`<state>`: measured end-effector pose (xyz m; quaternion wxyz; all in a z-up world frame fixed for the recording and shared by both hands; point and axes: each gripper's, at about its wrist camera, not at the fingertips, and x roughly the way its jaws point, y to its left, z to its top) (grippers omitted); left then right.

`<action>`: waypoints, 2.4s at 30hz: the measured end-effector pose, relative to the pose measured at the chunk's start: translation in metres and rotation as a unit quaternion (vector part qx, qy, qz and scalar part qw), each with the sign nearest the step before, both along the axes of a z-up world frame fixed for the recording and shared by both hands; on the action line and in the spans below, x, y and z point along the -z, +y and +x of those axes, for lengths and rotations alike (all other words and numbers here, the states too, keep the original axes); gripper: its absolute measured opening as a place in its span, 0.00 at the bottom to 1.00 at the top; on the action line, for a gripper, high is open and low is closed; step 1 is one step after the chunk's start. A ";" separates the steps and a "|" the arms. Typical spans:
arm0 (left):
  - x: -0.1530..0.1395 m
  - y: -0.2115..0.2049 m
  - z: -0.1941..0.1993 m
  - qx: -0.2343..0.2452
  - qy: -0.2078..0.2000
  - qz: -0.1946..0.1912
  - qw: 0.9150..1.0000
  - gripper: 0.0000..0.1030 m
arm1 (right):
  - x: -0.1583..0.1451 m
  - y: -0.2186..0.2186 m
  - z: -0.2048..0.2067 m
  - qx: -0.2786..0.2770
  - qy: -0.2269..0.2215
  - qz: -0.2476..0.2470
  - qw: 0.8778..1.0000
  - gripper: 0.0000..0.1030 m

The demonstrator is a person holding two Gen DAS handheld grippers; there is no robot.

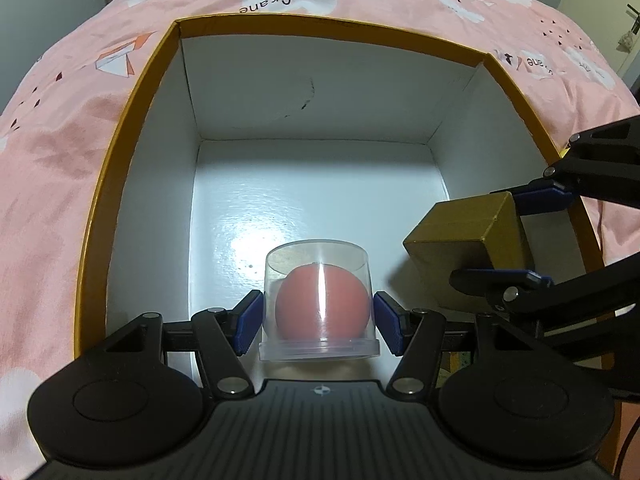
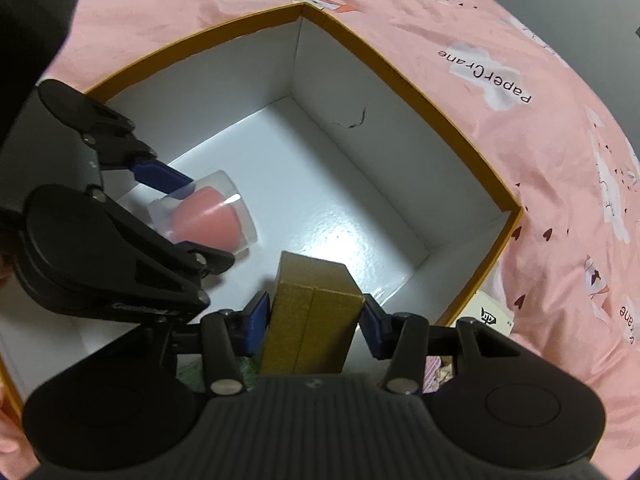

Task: Organize rigid objects
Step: 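Release the olive cube box into the box with the right tool while the left lowers the cup, then lower the pink sponge cup onto the box floor and open the left tool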

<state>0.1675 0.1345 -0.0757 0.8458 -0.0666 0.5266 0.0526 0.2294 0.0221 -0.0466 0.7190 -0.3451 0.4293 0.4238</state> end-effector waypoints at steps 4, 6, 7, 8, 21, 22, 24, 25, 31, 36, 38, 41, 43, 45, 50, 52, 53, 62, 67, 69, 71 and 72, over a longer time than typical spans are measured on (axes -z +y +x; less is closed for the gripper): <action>-0.001 -0.006 0.000 0.020 0.005 0.004 1.000 0.67 | 0.000 -0.002 0.001 -0.008 0.012 -0.003 1.000 0.47; -0.002 -0.005 0.000 0.017 0.010 -0.010 1.000 0.67 | -0.004 -0.002 0.004 -0.018 0.039 -0.012 0.999 0.46; -0.002 -0.004 0.000 0.020 0.014 -0.018 1.000 0.67 | -0.008 -0.001 0.003 -0.022 0.033 -0.014 0.999 0.48; -0.002 -0.004 0.000 0.023 0.015 -0.020 0.999 0.67 | -0.010 -0.001 0.001 -0.027 0.023 -0.021 0.999 0.50; -0.003 0.009 -0.003 -0.017 0.017 -0.072 0.997 0.67 | -0.007 0.005 -0.010 -0.084 -0.001 -0.037 0.996 0.45; -0.003 0.008 -0.003 -0.017 0.018 -0.074 0.997 0.67 | -0.007 0.006 -0.008 -0.090 -0.003 -0.036 0.995 0.45; -0.004 0.008 -0.004 -0.012 0.021 -0.087 0.996 0.67 | -0.007 0.004 -0.005 -0.095 0.005 -0.037 0.995 0.45; -0.003 0.008 -0.004 -0.009 0.024 -0.104 0.994 0.67 | -0.004 0.003 -0.003 -0.093 0.015 -0.044 0.995 0.38; 0.001 0.001 -0.009 0.010 0.039 -0.122 0.992 0.67 | -0.005 -0.010 -0.007 -0.092 0.016 -0.049 0.994 0.27; 0.000 -0.009 -0.007 0.035 0.057 -0.105 0.992 0.67 | -0.014 -0.017 -0.009 -0.083 -0.003 -0.040 0.996 0.27; 0.000 -0.013 -0.006 0.047 0.067 -0.100 0.992 0.67 | -0.016 -0.018 -0.012 -0.083 -0.002 -0.042 0.996 0.27; -0.001 -0.014 -0.005 0.052 0.076 -0.101 0.991 0.67 | -0.018 -0.019 -0.018 -0.086 -0.001 -0.042 0.995 0.26; 0.000 -0.013 -0.004 0.053 0.082 -0.111 0.989 0.67 | -0.018 -0.022 -0.020 -0.086 -0.004 -0.040 0.995 0.26; 0.001 -0.012 -0.005 0.053 0.084 -0.114 0.989 0.67 | -0.018 -0.024 -0.023 -0.088 -0.001 -0.041 0.995 0.26; 0.003 -0.012 -0.009 0.054 0.096 -0.122 0.986 0.67 | -0.017 -0.029 -0.030 -0.095 0.002 -0.043 0.995 0.26; 0.004 -0.010 -0.009 0.062 0.099 -0.124 0.985 0.67 | -0.016 -0.029 -0.030 -0.096 0.004 -0.043 0.994 0.26; 0.005 -0.010 -0.009 0.066 0.099 -0.124 0.985 0.67 | -0.015 -0.029 -0.029 -0.097 0.003 -0.043 0.994 0.26; 0.001 0.000 -0.015 0.057 0.084 -0.156 0.983 0.78 | -0.013 -0.028 -0.031 -0.104 0.015 -0.043 0.994 0.26; -0.014 0.005 -0.023 0.049 0.058 -0.158 0.984 0.71 | -0.008 -0.023 -0.032 -0.104 0.040 -0.046 0.993 0.11; -0.018 0.005 -0.023 0.051 0.054 -0.156 0.985 0.70 | -0.004 -0.019 -0.031 -0.094 0.043 -0.049 0.993 0.07; -0.019 0.006 -0.025 0.049 0.052 -0.154 0.986 0.67 | -0.001 -0.015 -0.027 -0.074 0.048 -0.046 0.995 0.07; -0.017 0.006 -0.025 0.046 0.050 -0.154 0.986 0.65 | 0.001 -0.014 -0.025 -0.063 0.053 -0.042 0.996 0.07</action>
